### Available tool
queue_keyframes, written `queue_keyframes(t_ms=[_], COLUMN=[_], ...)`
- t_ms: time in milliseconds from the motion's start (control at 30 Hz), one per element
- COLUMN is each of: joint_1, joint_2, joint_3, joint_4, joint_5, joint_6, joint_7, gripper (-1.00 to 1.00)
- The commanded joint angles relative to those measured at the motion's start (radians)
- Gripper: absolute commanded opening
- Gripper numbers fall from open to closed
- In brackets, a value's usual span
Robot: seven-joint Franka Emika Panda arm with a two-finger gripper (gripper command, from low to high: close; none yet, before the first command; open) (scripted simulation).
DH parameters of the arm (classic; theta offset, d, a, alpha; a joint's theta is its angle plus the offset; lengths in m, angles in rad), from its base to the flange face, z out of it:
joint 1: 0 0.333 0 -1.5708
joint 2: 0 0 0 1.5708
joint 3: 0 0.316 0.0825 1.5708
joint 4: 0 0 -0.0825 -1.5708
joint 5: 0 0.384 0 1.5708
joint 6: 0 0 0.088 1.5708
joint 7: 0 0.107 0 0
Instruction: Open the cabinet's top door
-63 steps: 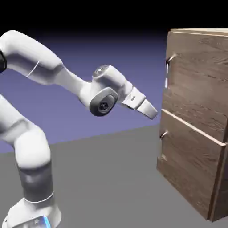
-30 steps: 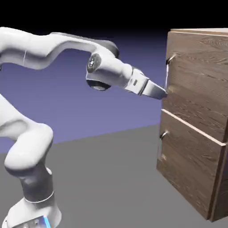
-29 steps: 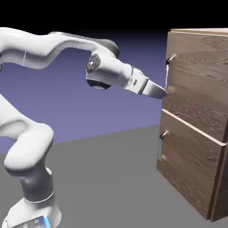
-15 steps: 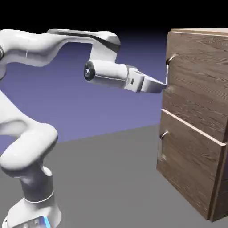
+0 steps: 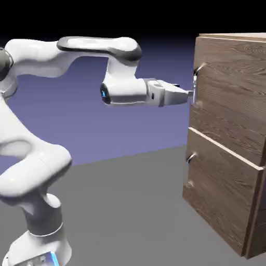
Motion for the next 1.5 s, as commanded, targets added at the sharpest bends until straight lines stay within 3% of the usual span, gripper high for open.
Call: queue_keyframes(t_ms=[0,200,233,1000,1467], joint_1=[0.000,-0.184,-0.184,0.614,0.957], joint_2=[0.000,0.101,0.101,0.271,0.050], joint_3=[0.000,0.140,0.140,-0.581,-0.951], joint_4=[0.000,0.138,0.138,-0.005,-0.227], joint_5=[0.000,0.040,0.040,0.030,-0.546], joint_6=[0.000,-0.016,-0.016,-0.033,-0.099], joint_7=[0.000,-0.050,-0.050,-0.462,-0.104], gripper=[0.00,0.00,-1.00,-1.00,-1.00])
